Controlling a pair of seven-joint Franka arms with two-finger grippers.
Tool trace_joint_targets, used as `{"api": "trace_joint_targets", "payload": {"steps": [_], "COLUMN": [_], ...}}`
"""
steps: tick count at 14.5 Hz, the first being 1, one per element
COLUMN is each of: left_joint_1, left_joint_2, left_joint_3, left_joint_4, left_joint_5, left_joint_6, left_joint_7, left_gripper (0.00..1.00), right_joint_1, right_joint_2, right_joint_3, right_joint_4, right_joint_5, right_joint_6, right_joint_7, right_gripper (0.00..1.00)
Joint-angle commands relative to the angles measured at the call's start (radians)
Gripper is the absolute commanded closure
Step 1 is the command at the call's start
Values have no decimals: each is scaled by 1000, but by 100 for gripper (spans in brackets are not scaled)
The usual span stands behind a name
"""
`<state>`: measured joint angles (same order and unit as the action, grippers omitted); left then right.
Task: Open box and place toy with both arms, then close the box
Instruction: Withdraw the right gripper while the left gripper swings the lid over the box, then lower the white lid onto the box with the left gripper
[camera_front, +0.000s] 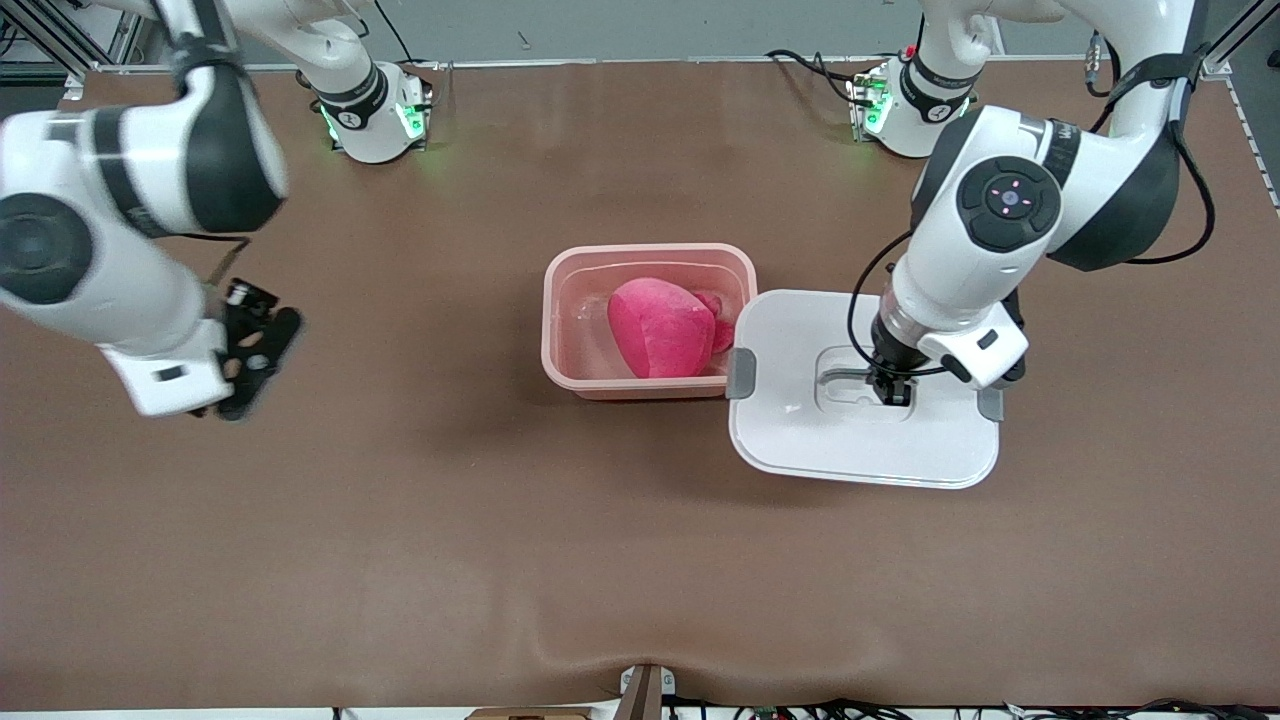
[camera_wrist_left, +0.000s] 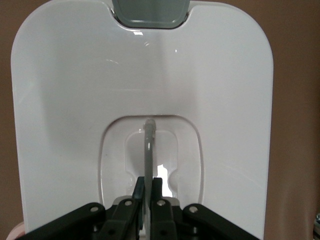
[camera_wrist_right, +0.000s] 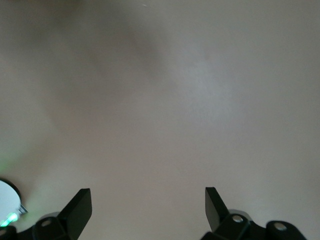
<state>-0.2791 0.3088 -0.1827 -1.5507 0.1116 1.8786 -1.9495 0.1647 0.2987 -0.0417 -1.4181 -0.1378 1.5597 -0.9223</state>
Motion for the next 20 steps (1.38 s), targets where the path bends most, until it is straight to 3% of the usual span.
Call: {"api": "trace_joint_targets", "payload": {"steps": [1,7,11,17,20], "left_joint_1": [-5,-37,-97,-184,-207], "left_joint_2": [-20,-13,9,47,58], "left_joint_3": [-35,-90,-90,-89,-90], "left_joint_4": [-3,14,15,49,47], "left_joint_5": [0,3,3,13,16], "left_joint_6": [1,1,1,2,4], "left_joint_7": [-69,-195,-265,-380,-420], "left_gripper": [100,100,100,100,100], "right_joint_1": [-62,-99,-195,-209,-209], "right_joint_2": [-70,-205,-326,-352,-343], "right_joint_3": [23,22,22,25,25], "right_joint_4": [-56,-189,-360,-351,-288], "right_joint_5": [52,63,138,162,165], "right_joint_6": [0,34,148,91,53], "right_joint_7": [129,442,465,724,815], "right_gripper": [0,0,0,0,0]}}
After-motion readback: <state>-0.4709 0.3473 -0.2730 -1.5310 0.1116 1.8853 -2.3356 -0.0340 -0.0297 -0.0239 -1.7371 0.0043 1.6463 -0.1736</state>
